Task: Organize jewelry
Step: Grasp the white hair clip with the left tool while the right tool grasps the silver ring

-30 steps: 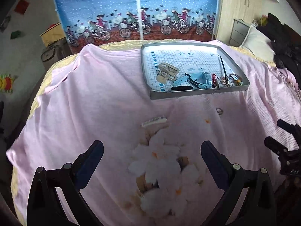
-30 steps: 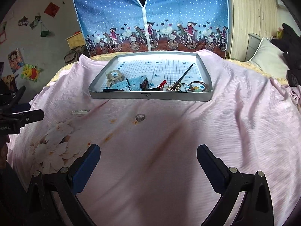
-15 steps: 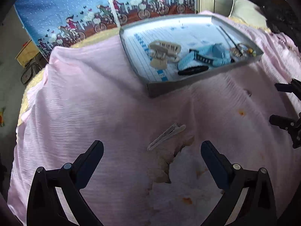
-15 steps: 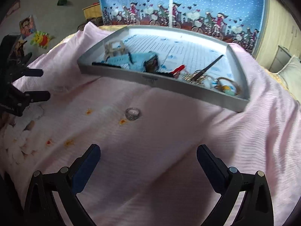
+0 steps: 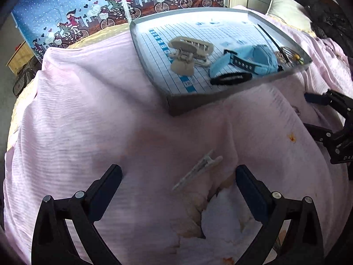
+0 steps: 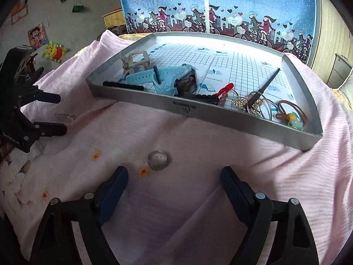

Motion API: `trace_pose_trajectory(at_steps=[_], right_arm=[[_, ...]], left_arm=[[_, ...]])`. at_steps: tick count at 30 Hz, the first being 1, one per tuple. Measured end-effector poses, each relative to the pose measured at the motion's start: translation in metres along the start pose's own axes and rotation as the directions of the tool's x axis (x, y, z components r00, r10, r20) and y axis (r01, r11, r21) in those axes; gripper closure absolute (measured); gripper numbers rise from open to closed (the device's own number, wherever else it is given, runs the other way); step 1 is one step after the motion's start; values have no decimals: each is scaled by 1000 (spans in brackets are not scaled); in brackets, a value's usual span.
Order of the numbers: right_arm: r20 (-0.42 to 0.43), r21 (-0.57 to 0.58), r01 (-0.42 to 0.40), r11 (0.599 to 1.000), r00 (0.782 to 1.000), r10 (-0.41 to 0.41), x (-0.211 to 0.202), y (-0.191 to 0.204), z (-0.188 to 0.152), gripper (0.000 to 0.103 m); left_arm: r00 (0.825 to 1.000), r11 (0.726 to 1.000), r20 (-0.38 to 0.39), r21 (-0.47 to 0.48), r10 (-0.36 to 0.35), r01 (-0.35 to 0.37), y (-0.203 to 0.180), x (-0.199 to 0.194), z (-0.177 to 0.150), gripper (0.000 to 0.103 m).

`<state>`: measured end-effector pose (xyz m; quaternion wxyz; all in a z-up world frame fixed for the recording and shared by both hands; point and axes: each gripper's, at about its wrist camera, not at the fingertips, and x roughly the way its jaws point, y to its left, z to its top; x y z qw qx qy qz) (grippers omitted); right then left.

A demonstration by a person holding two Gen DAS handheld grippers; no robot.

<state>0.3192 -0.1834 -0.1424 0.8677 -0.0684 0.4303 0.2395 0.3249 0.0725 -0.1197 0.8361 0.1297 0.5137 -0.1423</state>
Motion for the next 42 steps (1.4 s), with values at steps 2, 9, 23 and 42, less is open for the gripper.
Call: trace_pose_trajectory(at_steps=[2,9,23,42], right_arm=[[7,2,-9,1000,1000,9,1,0,2,26],[33,-14,-49,999,998,50,-1,4,5,38],[0,-22,-148,989,989,148,10,14,6,64],[-11,2,-211,977,977,211,11,15,3,65]], left_arm=[[1000,1000,1,-14,-11,11,4,0,2,12],[998,998,22,35,-56,56,-8,-7,4,42],[979,981,-58,-6,-196,196,-24,3,1,68],[942,914,-12,-245,-337,324,-11,6,11,87]])
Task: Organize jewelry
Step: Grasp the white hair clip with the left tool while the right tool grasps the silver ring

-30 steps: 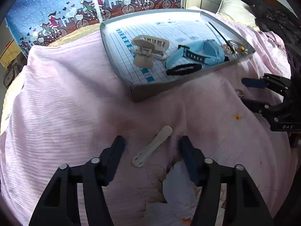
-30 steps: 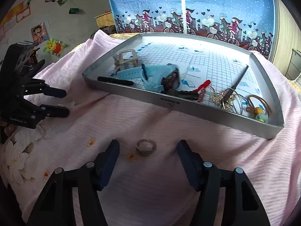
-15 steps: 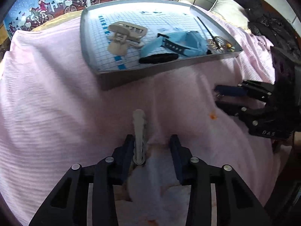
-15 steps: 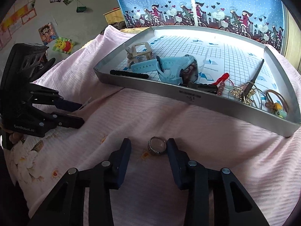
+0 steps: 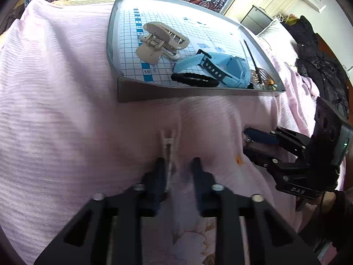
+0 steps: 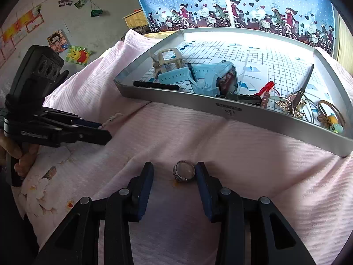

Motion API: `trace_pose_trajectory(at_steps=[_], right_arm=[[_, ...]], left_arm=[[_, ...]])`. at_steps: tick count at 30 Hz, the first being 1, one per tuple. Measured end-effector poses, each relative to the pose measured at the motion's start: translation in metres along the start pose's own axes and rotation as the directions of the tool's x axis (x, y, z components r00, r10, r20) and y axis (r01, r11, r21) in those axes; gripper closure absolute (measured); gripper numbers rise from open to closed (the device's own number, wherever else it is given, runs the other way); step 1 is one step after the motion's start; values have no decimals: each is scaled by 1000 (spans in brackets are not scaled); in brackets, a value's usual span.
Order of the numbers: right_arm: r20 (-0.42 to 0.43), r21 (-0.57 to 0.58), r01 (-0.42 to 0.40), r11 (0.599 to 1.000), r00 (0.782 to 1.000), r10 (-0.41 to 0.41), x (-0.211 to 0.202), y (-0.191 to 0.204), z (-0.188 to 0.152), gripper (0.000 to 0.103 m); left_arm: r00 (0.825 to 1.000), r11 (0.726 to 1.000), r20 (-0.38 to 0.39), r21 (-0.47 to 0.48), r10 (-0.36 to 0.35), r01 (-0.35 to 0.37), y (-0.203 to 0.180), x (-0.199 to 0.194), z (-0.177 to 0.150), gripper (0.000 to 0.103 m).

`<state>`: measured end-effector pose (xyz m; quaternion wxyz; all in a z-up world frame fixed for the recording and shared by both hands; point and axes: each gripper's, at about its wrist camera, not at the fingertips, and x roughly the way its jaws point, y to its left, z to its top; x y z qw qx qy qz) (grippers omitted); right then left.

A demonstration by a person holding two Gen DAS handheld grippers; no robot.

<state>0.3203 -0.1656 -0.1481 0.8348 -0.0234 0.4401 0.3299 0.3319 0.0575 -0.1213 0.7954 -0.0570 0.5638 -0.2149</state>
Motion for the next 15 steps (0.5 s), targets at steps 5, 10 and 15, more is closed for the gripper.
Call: trace_pose_trajectory(at_steps=[5,10,15], right_arm=[[-2,-11,-13,1000,1000,13,-1,2,0,65],[-5,-18,-31,999,1000,31,0,4,-1,68],[-10,-24,-53,998,999,53,0,7,-1,76]], left_arm=[[1000,999,9,-37,6,-6,7,-4,0,91],[1000,1000,16,-19,-4,5,1,-4,-1,95],[1000,1000,21,15,-17,16,-10,-2,-3,98]])
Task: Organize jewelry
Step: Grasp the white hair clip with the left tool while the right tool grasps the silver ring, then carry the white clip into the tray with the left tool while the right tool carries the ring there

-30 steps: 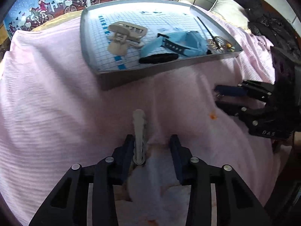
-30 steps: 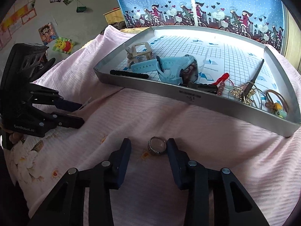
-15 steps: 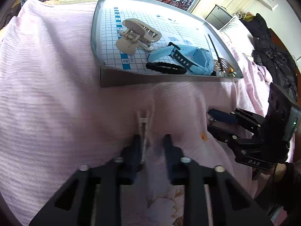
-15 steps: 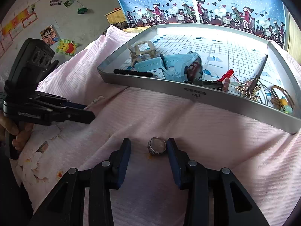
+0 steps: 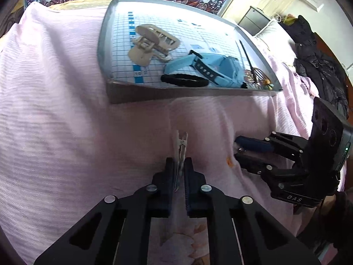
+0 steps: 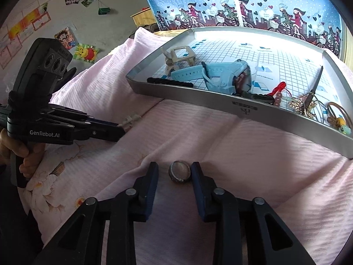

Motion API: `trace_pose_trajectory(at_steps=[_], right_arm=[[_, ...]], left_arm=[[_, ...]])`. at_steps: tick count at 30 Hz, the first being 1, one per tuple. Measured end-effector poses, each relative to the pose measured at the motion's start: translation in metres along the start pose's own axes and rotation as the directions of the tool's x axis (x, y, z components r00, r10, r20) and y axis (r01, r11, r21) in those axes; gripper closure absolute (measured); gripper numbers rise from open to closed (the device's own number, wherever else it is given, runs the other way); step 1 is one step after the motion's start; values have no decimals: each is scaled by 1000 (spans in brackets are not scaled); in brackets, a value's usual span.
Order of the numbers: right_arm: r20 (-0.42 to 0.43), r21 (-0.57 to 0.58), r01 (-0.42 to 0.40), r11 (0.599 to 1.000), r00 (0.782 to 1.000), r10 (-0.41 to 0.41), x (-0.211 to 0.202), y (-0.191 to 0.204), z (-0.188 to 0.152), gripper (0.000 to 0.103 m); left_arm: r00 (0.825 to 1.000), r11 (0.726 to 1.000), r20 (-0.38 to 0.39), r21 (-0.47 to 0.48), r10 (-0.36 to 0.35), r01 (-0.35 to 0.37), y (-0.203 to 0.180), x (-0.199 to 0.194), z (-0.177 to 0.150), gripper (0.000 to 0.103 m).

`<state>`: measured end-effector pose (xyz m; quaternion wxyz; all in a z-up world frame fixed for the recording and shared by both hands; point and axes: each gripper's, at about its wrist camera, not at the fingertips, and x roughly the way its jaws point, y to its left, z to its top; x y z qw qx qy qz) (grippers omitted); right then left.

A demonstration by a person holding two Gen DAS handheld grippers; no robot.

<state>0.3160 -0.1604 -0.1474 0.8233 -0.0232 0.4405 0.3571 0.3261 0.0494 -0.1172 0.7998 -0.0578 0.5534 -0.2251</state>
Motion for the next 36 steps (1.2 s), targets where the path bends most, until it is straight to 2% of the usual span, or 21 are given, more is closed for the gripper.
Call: trace_pose_trajectory(at_steps=[4,11,15,19,23,28,32,36], right_arm=[[-2,1,-15,1000,1000,15,-1,1,0,82],[-14,-12,13,1000,1000,-13,-1,6,-1,83],[3,-31,55,998,998,-55,-5,12,1,83],[53,-36,94,995,994,-92,-16,15,5,83],[117,-23,135,991,984,-131,-30,12,11,83],[210,17,180,984,961,-180,-47,5,24,83],[248,68,221,973,941,-231,-55,-7,28,83],[252,119,251,961,928,-274,-62,-22,27,83]], left_arm=[[1000,1000,-15,16,-14,14,-7,2,-2,100],[1000,1000,-18,15,16,-16,-13,4,-5,100],[1000,1000,25,21,14,-14,-23,-1,-8,101],[994,998,110,58,-5,-2,-39,-15,-6,101],[979,997,206,71,0,-15,-45,-27,-4,101],[934,997,355,45,45,-65,-50,-41,11,101],[910,996,408,32,68,-89,-63,-29,31,101],[919,996,386,-10,81,-83,-63,-3,52,101]])
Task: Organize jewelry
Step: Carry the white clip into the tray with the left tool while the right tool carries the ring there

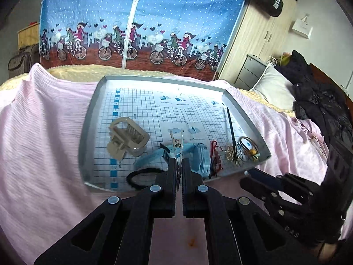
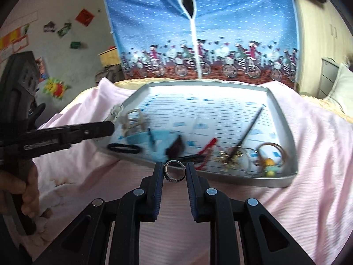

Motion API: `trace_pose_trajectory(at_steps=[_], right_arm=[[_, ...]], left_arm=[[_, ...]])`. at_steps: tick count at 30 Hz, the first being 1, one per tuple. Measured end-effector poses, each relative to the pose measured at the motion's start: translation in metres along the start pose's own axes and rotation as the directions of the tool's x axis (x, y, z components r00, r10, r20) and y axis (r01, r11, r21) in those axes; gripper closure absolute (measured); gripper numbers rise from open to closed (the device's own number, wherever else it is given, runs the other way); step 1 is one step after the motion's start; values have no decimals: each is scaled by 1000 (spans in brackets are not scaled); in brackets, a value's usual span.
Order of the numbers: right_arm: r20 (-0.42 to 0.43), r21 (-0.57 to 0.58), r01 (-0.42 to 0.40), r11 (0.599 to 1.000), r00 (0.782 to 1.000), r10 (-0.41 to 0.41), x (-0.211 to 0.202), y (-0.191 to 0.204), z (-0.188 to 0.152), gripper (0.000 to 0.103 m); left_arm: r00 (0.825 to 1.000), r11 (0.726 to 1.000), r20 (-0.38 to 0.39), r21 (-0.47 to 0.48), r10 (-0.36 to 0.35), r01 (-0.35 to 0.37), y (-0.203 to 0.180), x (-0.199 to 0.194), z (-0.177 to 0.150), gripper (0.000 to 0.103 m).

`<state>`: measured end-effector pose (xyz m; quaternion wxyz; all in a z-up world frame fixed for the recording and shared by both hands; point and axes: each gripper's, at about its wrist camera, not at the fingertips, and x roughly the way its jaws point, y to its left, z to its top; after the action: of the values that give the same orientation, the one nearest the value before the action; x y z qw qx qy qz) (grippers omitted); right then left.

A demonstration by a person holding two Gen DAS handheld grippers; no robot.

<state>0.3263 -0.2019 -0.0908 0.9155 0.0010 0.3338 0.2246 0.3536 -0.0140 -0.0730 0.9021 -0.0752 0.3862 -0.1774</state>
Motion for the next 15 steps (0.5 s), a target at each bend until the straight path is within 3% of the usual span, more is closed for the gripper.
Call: trace_pose_trajectory(at_steps=[7,15], right_arm=[[21,-5,69,998,997,-68,22,-18,11,83],[-7,-9,57,998,998,-57,43,-19,14,83]], left_arm=[[998,999,-56,9,39,-39,8,36,3,101],[996,999,-88,19,30,-29,14,49,-3,101]])
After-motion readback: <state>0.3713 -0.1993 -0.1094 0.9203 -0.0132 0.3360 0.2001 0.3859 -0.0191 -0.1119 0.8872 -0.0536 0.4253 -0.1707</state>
